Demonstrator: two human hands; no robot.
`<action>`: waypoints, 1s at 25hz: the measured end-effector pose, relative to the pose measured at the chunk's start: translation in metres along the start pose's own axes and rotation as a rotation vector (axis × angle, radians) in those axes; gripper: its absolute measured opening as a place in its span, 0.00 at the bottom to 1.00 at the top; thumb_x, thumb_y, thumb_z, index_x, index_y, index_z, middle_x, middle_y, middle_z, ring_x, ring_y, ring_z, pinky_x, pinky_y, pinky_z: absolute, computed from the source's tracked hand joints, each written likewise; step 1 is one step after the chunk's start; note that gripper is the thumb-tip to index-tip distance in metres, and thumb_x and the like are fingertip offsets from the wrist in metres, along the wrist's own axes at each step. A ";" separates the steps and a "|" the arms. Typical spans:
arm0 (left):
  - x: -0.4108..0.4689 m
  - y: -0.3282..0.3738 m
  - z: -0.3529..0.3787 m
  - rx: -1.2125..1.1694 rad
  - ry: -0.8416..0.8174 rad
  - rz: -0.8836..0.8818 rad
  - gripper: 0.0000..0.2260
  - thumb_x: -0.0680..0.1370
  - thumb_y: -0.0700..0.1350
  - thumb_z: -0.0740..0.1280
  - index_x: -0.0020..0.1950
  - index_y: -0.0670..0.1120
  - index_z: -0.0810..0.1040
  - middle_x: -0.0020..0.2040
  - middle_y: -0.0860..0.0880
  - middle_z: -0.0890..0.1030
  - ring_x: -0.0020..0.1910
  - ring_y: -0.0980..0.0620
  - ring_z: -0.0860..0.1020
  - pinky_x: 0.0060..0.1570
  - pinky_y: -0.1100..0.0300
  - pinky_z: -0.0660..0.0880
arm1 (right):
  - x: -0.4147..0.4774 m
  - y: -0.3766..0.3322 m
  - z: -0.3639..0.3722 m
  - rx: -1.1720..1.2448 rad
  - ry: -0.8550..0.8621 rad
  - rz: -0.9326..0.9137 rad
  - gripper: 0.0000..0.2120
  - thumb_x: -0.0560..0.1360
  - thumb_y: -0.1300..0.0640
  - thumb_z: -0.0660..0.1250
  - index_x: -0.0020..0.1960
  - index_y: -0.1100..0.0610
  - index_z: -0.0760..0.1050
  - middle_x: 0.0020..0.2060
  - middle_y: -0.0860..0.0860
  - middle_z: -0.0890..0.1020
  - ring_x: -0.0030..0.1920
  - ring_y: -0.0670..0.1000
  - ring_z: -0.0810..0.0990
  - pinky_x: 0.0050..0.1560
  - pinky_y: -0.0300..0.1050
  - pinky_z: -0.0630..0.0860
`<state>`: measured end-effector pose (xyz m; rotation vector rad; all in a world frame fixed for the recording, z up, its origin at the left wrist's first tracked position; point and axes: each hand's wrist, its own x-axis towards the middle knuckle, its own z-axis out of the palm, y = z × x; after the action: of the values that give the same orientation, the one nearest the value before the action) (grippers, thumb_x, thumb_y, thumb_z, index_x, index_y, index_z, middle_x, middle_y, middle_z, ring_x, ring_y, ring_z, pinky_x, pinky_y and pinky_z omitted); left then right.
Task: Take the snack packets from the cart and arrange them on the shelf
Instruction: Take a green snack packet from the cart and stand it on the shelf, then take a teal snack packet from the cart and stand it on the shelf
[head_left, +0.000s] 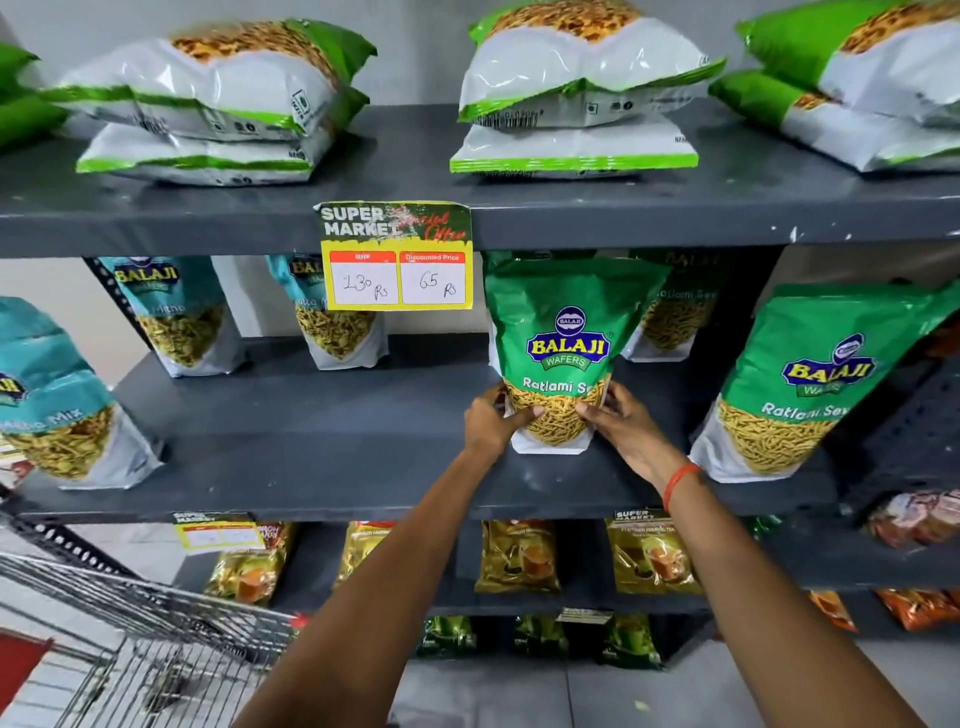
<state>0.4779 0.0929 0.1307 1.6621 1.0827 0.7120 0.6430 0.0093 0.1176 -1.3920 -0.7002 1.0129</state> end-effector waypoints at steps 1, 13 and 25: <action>0.001 0.001 0.000 0.004 -0.008 0.002 0.25 0.68 0.45 0.75 0.62 0.40 0.74 0.61 0.40 0.80 0.60 0.42 0.78 0.54 0.59 0.72 | -0.001 -0.001 0.001 -0.034 0.011 0.000 0.26 0.68 0.64 0.72 0.63 0.54 0.69 0.64 0.57 0.75 0.67 0.58 0.72 0.65 0.54 0.72; -0.139 -0.086 -0.089 -0.123 0.535 0.012 0.22 0.77 0.47 0.64 0.70 0.44 0.66 0.69 0.51 0.71 0.68 0.58 0.68 0.61 0.79 0.63 | -0.108 0.067 0.179 -0.449 0.072 -0.361 0.34 0.71 0.50 0.67 0.72 0.58 0.58 0.69 0.50 0.66 0.70 0.51 0.65 0.72 0.48 0.63; -0.297 -0.304 -0.187 -0.585 1.184 -1.087 0.19 0.77 0.46 0.64 0.61 0.34 0.70 0.46 0.36 0.79 0.34 0.52 0.80 0.24 0.68 0.72 | -0.182 0.287 0.424 -0.889 -1.008 0.301 0.28 0.74 0.68 0.64 0.72 0.62 0.59 0.72 0.58 0.66 0.72 0.58 0.63 0.67 0.39 0.62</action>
<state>0.0951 -0.0637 -0.0801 -0.1143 2.0264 1.0807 0.1421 0.0115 -0.0931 -1.7043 -1.8895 1.7907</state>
